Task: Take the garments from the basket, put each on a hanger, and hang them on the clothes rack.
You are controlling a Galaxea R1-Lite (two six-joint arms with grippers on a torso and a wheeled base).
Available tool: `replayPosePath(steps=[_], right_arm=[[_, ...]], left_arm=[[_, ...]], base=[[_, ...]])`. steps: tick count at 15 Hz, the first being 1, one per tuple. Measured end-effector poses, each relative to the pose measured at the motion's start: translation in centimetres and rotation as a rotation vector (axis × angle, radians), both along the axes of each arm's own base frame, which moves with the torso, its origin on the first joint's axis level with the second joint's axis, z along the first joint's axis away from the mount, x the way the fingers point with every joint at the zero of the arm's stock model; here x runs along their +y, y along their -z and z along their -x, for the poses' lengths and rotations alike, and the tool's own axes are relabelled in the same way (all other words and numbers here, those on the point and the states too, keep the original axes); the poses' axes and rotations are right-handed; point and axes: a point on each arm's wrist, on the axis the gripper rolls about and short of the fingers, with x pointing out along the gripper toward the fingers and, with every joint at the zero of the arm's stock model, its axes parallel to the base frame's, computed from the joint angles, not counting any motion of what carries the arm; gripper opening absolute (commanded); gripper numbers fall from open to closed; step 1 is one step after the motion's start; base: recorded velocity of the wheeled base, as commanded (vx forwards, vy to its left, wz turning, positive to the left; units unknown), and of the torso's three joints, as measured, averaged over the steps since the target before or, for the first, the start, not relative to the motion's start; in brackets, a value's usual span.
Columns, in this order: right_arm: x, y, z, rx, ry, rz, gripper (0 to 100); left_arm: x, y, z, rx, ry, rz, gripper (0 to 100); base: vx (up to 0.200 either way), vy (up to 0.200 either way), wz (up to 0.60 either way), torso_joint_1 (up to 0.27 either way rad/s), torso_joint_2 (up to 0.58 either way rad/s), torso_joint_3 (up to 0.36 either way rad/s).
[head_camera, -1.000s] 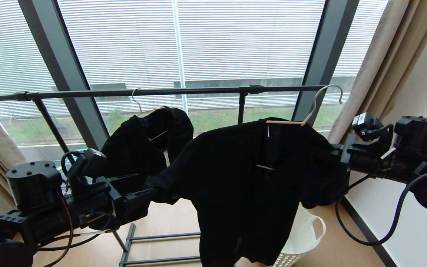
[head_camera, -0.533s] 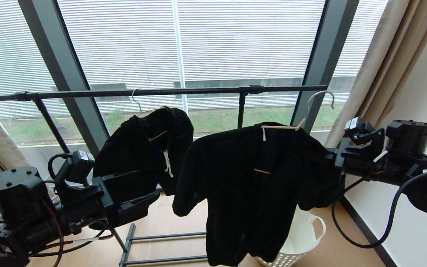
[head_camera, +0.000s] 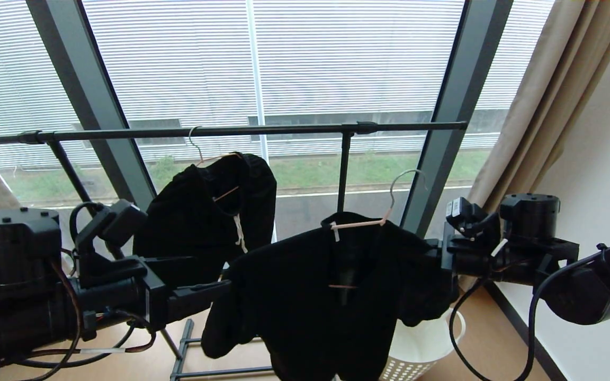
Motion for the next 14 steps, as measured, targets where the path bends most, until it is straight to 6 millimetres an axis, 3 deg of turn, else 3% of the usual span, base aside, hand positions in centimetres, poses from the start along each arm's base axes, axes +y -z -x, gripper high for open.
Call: replayPosePath(steps=[3,7,14], right_arm=[[1.3,0.8,0.3,0.014,0.016,0.039,0],[2.5,1.0,1.1,0.019,-0.015,0.051,0],[3.3,0.5,2.1,-0.022,-0.060,0.067,0]], left_arm=[[-0.7,-3.3,0.4,-0.097,0.050,-0.030,100],[-2.7,-5.3,0.2,-0.176,0.193,-0.157,100],[-6.5,-3.8,-1.5,-0.208,0.358,-0.238,100]], base=[[0.000,0.000,0.00,0.000,0.00,0.000],[0.000,0.000,0.00,0.000,0.00,0.000],[0.000,0.000,0.00,0.000,0.00,0.000]])
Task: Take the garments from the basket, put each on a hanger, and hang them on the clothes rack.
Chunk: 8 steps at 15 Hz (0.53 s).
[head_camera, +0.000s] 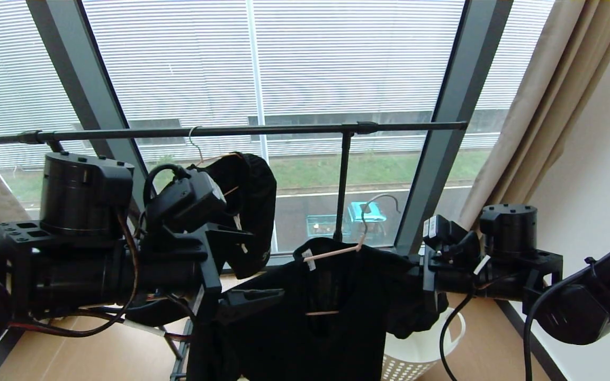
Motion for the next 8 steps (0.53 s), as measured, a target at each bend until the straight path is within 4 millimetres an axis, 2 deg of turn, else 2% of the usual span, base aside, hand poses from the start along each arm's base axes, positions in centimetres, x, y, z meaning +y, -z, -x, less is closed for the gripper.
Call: replayPosePath(steps=[4,8], right_arm=[[0.1,-0.4,0.3,-0.012,-0.007,-0.002,0],[0.1,-1.0,0.6,-0.027,-0.009,-0.007,0]], left_arm=[[-1.6,0.8,-0.6,0.025,0.042,-0.014,100],[-2.3,1.4,-1.1,0.044,0.049,-0.028,100]], base=[[0.000,0.000,0.00,0.000,0.00,0.000],[0.000,0.000,0.00,0.000,0.00,0.000]])
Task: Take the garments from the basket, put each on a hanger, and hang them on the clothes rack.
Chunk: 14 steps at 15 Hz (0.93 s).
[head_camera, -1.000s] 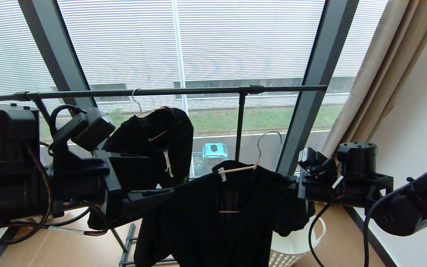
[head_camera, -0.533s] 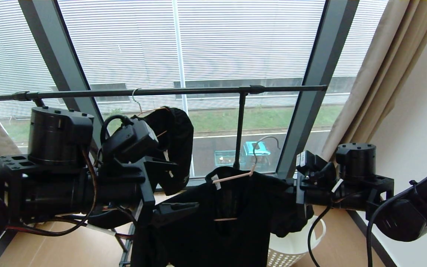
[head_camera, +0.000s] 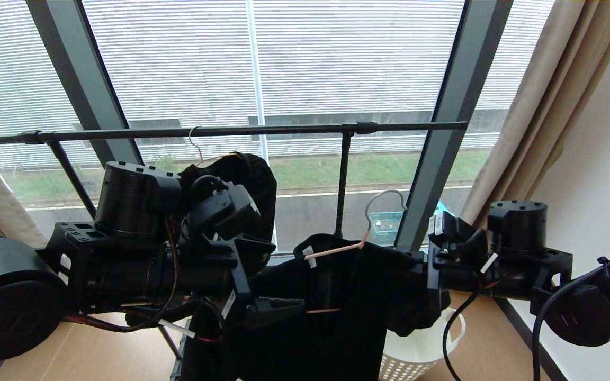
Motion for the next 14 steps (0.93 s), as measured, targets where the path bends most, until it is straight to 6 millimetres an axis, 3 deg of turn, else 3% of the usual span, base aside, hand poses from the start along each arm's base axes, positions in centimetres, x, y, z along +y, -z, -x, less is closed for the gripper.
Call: replayPosePath(steps=[2,3,14], right_arm=[[0.04,-0.25,0.26,-0.006,-0.004,-0.002,0],[0.16,-0.34,0.39,-0.008,-0.009,-0.002,0],[-0.03,-0.70,0.50,-0.017,-0.005,-0.007,0]], left_arm=[[-0.18,0.32,-0.19,0.003,-0.013,-0.013,100],[-0.29,0.46,-0.27,0.006,-0.014,-0.017,0],[-0.23,0.24,0.36,-0.003,-0.006,-0.016,0]], base=[[0.000,0.000,0.00,0.000,0.00,0.000],[0.000,0.000,0.00,0.000,0.00,0.000],[0.000,0.000,0.00,0.000,0.00,0.000]])
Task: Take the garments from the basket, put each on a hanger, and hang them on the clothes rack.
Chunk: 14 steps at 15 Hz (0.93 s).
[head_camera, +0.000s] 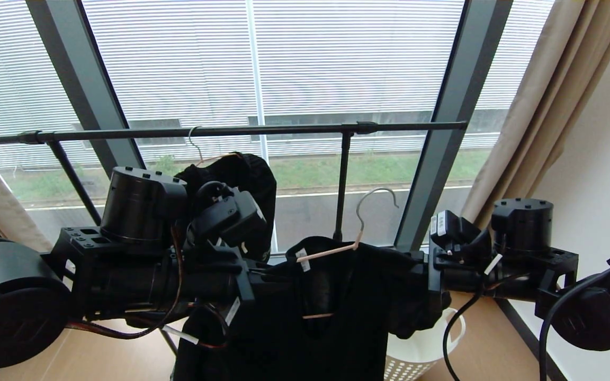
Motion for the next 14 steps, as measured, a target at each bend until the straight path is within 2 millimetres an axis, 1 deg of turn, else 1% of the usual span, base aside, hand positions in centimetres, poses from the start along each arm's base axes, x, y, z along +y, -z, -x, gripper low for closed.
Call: replayPosePath(steps=[1,2,5,7,11,14], right_arm=[[-0.1,0.0,0.0,-0.001,0.003,0.000,0],[-0.1,0.0,0.0,-0.002,0.006,0.001,100],[-0.2,0.0,-0.1,-0.003,0.017,0.004,100],[-0.8,0.0,-0.3,-0.005,0.035,0.004,100],[-2.4,-0.5,-0.8,-0.038,0.081,0.004,100],[-3.0,-0.7,-0.9,-0.050,0.098,0.004,100]], left_arm=[[0.0,-0.1,0.1,-0.002,0.000,0.002,0],[0.1,-0.1,0.1,-0.003,-0.001,0.003,0],[0.4,-0.3,0.4,-0.005,-0.006,0.006,0],[0.8,-0.5,0.6,-0.010,-0.015,0.010,0],[2.4,-0.7,1.4,-0.017,-0.052,0.017,0],[3.7,-1.0,2.1,-0.029,-0.079,0.026,0]], base=[[0.000,0.000,0.00,0.000,0.00,0.000],[0.000,0.000,0.00,0.000,0.00,0.000],[0.000,0.000,0.00,0.000,0.00,0.000],[0.000,0.000,0.00,0.000,0.00,0.000],[0.000,0.000,0.00,0.000,0.00,0.000],[0.000,0.000,0.00,0.000,0.00,0.000]])
